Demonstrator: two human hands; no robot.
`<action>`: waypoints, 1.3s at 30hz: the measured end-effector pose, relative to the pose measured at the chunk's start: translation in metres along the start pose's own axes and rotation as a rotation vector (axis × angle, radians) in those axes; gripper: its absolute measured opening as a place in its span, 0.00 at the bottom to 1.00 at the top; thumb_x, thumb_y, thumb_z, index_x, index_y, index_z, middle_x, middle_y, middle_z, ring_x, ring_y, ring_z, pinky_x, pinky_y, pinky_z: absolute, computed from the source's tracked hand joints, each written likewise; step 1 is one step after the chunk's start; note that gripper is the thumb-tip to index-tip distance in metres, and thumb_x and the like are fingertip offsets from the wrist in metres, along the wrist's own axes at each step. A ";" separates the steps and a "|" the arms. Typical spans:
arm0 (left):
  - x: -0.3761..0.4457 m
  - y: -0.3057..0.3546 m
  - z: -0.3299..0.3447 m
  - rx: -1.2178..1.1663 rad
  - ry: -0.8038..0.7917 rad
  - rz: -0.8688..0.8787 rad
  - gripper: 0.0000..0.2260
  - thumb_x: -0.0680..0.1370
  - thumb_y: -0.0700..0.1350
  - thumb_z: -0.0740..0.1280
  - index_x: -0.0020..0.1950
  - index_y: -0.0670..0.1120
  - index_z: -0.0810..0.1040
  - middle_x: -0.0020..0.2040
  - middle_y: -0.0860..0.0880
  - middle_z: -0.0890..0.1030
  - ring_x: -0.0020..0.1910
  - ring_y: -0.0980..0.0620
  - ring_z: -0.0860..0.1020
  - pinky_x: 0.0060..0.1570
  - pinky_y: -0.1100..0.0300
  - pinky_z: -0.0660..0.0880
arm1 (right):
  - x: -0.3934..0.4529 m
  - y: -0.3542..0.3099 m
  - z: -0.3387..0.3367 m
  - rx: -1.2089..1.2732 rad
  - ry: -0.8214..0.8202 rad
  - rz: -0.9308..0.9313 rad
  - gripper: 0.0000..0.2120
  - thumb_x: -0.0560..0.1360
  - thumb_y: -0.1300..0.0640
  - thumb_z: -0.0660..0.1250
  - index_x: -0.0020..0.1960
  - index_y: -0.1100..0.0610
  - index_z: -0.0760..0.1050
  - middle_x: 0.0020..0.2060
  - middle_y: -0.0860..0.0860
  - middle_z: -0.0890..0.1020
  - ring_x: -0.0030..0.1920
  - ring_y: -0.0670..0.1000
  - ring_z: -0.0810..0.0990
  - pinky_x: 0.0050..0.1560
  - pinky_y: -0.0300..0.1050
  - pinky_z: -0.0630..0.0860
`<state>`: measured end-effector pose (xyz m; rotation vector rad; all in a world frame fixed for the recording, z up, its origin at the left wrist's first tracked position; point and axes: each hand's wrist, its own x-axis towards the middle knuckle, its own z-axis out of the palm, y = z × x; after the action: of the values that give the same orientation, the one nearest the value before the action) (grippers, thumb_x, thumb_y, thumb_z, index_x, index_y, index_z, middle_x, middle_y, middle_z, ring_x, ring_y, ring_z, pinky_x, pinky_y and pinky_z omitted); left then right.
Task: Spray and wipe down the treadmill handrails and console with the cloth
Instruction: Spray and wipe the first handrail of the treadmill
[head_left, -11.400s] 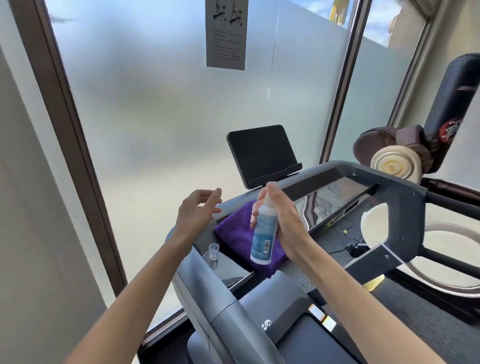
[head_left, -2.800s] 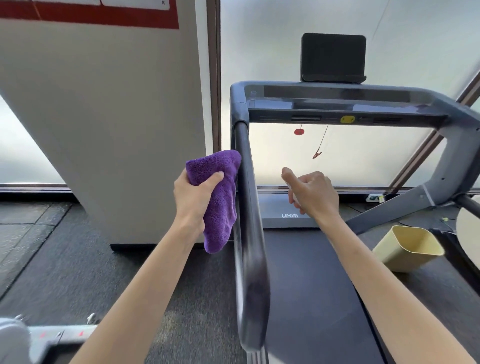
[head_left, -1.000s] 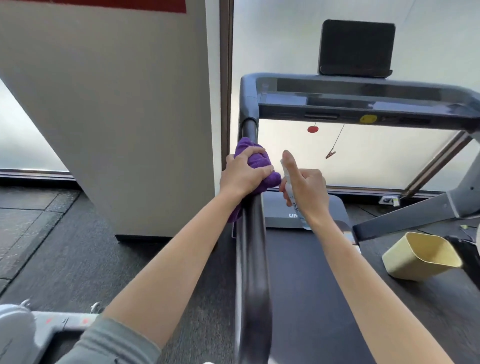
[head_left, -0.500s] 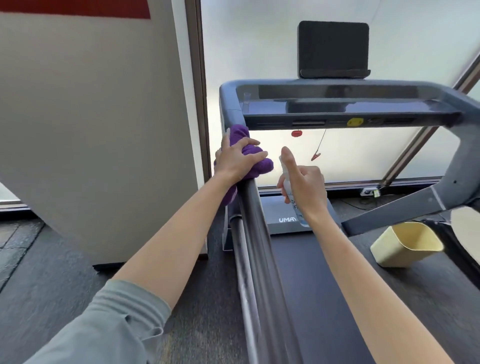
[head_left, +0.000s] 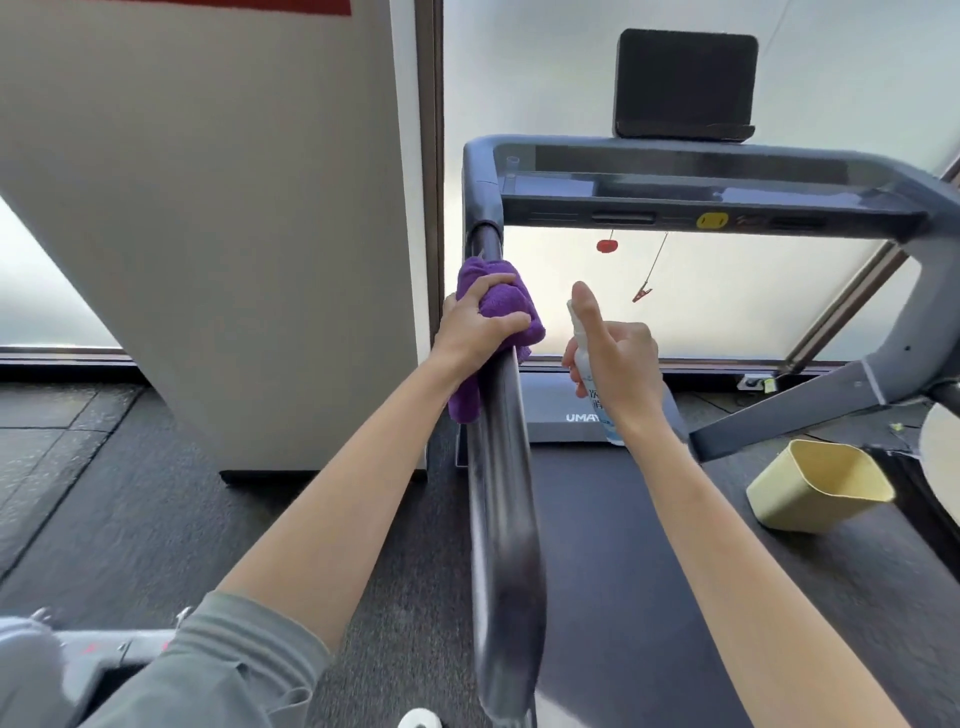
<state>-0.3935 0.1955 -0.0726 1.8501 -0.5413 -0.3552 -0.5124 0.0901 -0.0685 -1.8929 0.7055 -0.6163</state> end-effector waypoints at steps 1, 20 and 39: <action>-0.011 0.001 0.001 -0.002 0.001 -0.003 0.26 0.65 0.54 0.71 0.63 0.60 0.75 0.66 0.46 0.69 0.57 0.47 0.75 0.63 0.51 0.73 | -0.007 0.002 -0.003 0.017 -0.007 0.002 0.41 0.76 0.27 0.58 0.30 0.65 0.76 0.20 0.49 0.76 0.21 0.47 0.73 0.45 0.55 0.80; -0.008 0.001 0.004 0.189 0.037 0.040 0.18 0.73 0.56 0.70 0.62 0.60 0.78 0.74 0.50 0.61 0.67 0.47 0.69 0.69 0.48 0.66 | -0.007 0.018 -0.005 0.087 -0.040 0.014 0.44 0.64 0.19 0.55 0.27 0.63 0.75 0.20 0.50 0.75 0.21 0.50 0.72 0.40 0.51 0.75; 0.083 0.009 -0.004 0.303 0.002 0.039 0.27 0.74 0.51 0.70 0.72 0.57 0.69 0.77 0.48 0.55 0.68 0.45 0.68 0.62 0.57 0.64 | 0.053 0.008 0.032 0.114 0.026 0.050 0.41 0.66 0.21 0.57 0.25 0.60 0.75 0.22 0.52 0.77 0.22 0.49 0.73 0.40 0.53 0.76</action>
<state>-0.3227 0.1527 -0.0606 2.1267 -0.6570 -0.2557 -0.4550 0.0703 -0.0824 -1.7604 0.7172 -0.6372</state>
